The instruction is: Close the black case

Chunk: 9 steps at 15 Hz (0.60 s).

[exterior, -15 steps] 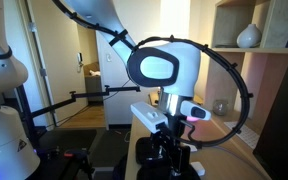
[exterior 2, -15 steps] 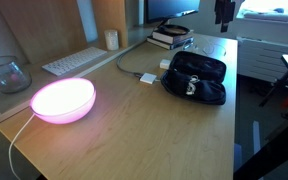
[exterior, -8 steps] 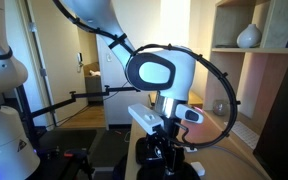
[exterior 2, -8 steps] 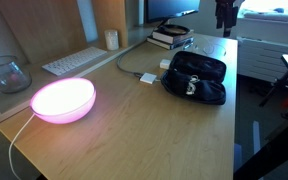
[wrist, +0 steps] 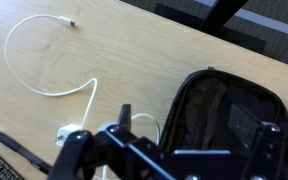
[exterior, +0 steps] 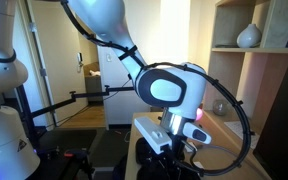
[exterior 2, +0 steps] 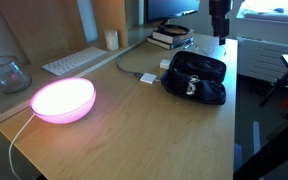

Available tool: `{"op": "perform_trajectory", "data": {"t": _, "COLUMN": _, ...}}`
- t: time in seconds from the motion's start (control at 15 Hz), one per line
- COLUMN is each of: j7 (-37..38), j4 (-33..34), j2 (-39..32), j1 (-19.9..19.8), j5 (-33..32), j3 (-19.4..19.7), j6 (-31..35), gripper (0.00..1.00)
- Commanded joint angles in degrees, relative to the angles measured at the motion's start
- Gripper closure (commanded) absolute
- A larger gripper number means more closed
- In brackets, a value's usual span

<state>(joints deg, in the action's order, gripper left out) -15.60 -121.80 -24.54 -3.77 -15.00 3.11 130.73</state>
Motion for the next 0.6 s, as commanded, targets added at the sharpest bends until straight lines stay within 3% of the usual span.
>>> {"op": "perform_trajectory", "data": {"t": 0.0, "j7": 0.5, "j4": 4.8, "j2": -3.1, "j1": 0.1, "j5": 0.0, "j3": 0.0, "j6": -4.1, "gripper": 0.00}}
{"op": "perform_trajectory", "data": {"t": 0.53, "j7": 0.1, "j4": 4.5, "j2": -3.6, "j1": -0.2, "j5": -0.1, "j3": -0.2, "j6": -2.9, "gripper": 0.00}}
